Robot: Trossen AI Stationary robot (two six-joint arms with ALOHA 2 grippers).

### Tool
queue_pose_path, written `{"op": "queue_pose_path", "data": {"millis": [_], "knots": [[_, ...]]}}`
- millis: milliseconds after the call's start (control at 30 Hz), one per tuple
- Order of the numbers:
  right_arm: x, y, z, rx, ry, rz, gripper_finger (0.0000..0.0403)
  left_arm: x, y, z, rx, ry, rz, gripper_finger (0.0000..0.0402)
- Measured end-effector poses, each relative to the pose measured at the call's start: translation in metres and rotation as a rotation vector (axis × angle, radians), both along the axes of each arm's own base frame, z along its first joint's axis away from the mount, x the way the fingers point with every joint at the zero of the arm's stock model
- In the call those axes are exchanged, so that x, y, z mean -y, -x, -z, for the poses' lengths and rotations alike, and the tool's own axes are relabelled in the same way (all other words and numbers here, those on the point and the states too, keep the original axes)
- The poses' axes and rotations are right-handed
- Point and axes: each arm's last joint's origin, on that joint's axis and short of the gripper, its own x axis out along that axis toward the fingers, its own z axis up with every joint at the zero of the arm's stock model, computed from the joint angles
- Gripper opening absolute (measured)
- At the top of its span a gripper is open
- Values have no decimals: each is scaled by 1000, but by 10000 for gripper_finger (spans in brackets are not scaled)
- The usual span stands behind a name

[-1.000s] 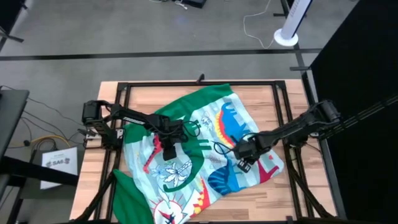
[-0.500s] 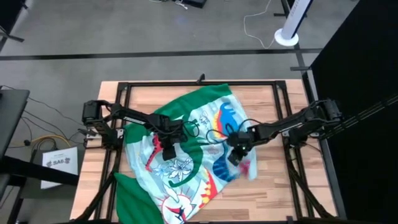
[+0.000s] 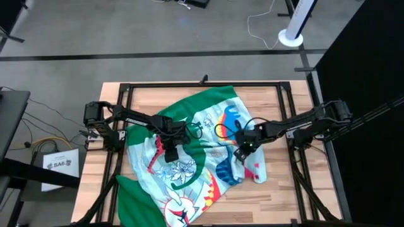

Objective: Roll towel
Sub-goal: Roll the multicolor dinosaur print towel

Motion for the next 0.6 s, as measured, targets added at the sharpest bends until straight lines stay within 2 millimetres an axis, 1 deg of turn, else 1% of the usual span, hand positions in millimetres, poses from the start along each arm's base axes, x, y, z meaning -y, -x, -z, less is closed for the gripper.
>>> {"op": "queue_pose_path", "data": {"millis": [33, 100, 167, 200, 267, 300, 333, 400, 467, 567, 600], "knots": [[-2, -1, 1, 5, -27, -31, 0, 0, 0, 0, 0, 0, 0, 3], [-2, 4, 6, -82, -40, -46, 0, 0, 0, 0, -2, 1, 0, 3], [6, 23, 14, -295, 7, -29, 0, 0, 0, 0, -2, -1, 0, 3], [11, 30, 15, -382, 45, -11, 0, 0, 0, 0, -2, 0, 2, 3], [24, 47, 12, -577, 180, 38, 0, 0, 0, 0, 0, 0, 3, 3], [30, 55, 7, -677, 257, 55, 0, 0, 0, 0, -1, -1, 3, 3], [34, 60, -1, -724, 325, 68, 0, 0, 0, 0, -2, -1, 2, 3], [37, 57, -22, -685, 424, 81, 0, 0, 0, 0, -4, 2, -1, 3], [35, 56, -36, -614, 469, 81, 0, 0, 0, 0, -6, 5, -5, 3], [25, 45, -53, -331, 457, 103, 0, 2, 1, 0, -16, 36, -3, 3], [21, 42, -54, -258, 442, 102, 0, 3, 2, 0, -23, 45, 1, 4]]}}
